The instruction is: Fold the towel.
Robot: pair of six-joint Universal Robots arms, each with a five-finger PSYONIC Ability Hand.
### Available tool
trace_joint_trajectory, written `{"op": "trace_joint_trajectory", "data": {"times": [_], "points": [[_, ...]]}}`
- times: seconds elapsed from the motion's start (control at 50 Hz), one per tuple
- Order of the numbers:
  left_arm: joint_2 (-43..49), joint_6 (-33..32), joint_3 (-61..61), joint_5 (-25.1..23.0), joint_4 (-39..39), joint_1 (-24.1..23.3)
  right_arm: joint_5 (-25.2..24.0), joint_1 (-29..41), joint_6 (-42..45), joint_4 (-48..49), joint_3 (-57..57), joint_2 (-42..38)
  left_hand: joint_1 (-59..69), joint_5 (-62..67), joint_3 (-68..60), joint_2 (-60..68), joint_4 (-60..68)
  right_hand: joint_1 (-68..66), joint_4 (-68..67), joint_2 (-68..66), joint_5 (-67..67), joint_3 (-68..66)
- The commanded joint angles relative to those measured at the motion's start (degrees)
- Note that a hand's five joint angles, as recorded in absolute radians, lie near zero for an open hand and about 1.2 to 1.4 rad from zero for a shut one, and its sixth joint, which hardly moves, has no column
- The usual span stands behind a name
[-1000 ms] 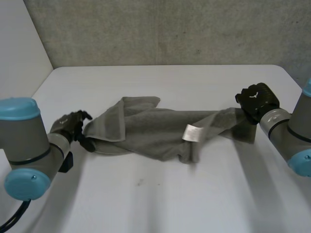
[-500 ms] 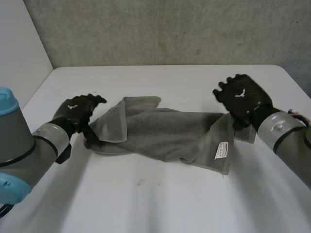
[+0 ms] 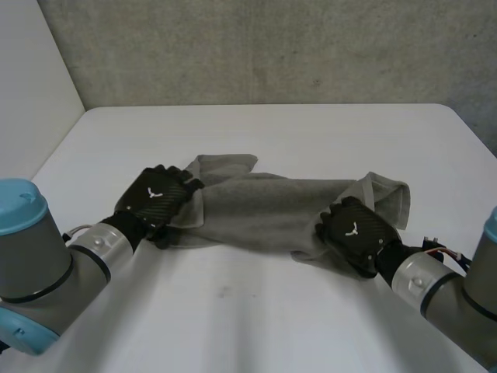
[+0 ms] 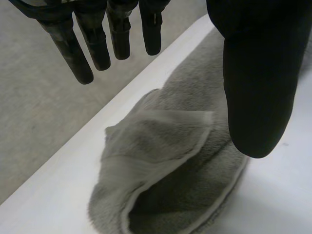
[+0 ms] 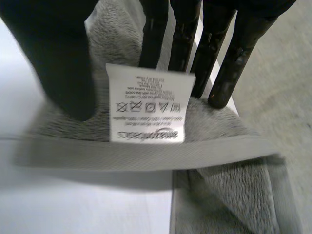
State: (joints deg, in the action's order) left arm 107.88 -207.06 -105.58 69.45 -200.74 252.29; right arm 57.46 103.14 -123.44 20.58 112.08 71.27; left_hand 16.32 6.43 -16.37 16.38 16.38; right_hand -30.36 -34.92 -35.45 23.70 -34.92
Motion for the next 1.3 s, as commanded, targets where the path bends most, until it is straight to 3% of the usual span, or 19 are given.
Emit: {"op": "trace_joint_trajectory", "data": {"times": [0.02, 0.24, 0.3, 0.34, 0.36, 0.4, 0.42, 0.46, 0.52, 0.76, 0.9, 1.08, 1.18, 1.3], "points": [[1.0, -2.6, -0.3, -4.2, -0.4, 0.1, 7.4, 0.3, -5.3, 3.9, -6.0, -7.1, 6.8, 6.7, -6.8, 6.8, 6.8, -49.6, -45.0, -44.5, 46.3, -45.0], [6.3, -4.4, 2.9, -3.6, -5.0, 0.4, 9.5, -1.0, -8.7, 3.9, -6.7, -4.2, 9.4, 9.3, -9.3, 9.3, 9.3, -49.6, -45.1, -44.5, 46.3, -45.1], [8.1, -4.2, 4.7, -1.0, -7.6, 0.7, 9.9, -2.5, -10.6, 3.4, -6.4, -1.1, 12.2, 12.1, -12.2, 12.2, 12.2, -49.6, -45.1, -44.5, 46.3, -45.1], [10.1, -4.2, 6.9, 4.5, -9.0, 0.8, 9.9, -3.6, -11.9, 3.0, -6.4, 0.6, 12.2, 12.1, -12.2, 12.2, 12.2, -49.6, -45.1, -44.5, 46.3, -45.1], [10.2, -4.2, 6.9, 4.5, -9.1, 0.8, 9.9, -3.6, -11.9, 3.0, -6.4, 0.6, 12.2, 12.1, -12.2, 12.2, 12.2, -49.6, -45.1, -44.5, 46.3, -45.1], [12.6, -4.4, 9.5, 11.3, -9.3, 0.9, 10.1, -5.0, -12.8, 3.1, -6.9, 1.1, 12.1, 12.0, -12.0, 12.0, 12.0, -49.6, -45.1, -44.5, 46.3, -45.1], [12.6, -4.4, 9.5, 11.3, -9.3, 0.9, 10.1, -5.0, -12.8, 3.1, -6.9, 1.1, 12.1, 11.9, -12.0, 12.0, 12.0, -49.6, -45.1, -44.5, 46.3, -45.1], [13.8, -4.6, 11.3, 17.4, -8.8, 1.0, 11.5, -7.2, -13.1, 3.1, -7.6, 1.3, 11.7, 11.6, -11.7, 11.7, 11.7, -49.6, -45.1, -44.5, 46.3, -45.1], [13.2, -4.4, 10.9, 20.3, -8.6, 1.7, 14.0, -7.6, -13.3, 2.8, -8.5, 1.4, 11.6, 11.4, -11.5, 11.5, 11.5, -49.6, -45.1, -44.5, 46.3, -45.1], [1.1, -3.8, 3.4, 18.0, -8.5, -0.1, 15.8, -4.0, -14.1, -2.1, -12.2, 1.4, 9.4, 9.3, -9.3, 9.3, 9.3, -49.6, -45.1, -44.5, 46.3, -45.1], [-5.0, -3.2, -0.1, 14.2, -8.3, -1.8, 16.0, -2.2, -22.2, -9.9, -19.9, 1.4, 9.5, 9.4, -9.5, 9.5, 9.5, -49.6, -45.1, -44.5, 46.3, -45.1], [-5.8, 0.7, -2.6, 13.9, -3.5, -2.5, 16.3, -1.5, -26.4, -19.7, -27.4, -0.1, 9.7, 9.6, -9.7, 9.6, 9.6, -49.6, -45.1, -44.5, 46.3, -45.1], [-3.8, 5.2, -2.4, 10.6, 3.7, -2.2, 17.3, -1.8, -27.3, -20.1, -28.8, -0.3, 9.7, 9.6, -9.7, 9.6, 9.6, -49.6, -45.1, -44.5, 46.3, -45.1], [1.2, 10.7, 0.3, 9.6, 5.9, -2.2, 18.5, -1.7, -27.6, -20.1, -29.6, -0.9, 10.0, 9.9, -10.0, 10.0, 10.0, -49.6, -45.1, -44.5, 46.3, -45.1]]}}
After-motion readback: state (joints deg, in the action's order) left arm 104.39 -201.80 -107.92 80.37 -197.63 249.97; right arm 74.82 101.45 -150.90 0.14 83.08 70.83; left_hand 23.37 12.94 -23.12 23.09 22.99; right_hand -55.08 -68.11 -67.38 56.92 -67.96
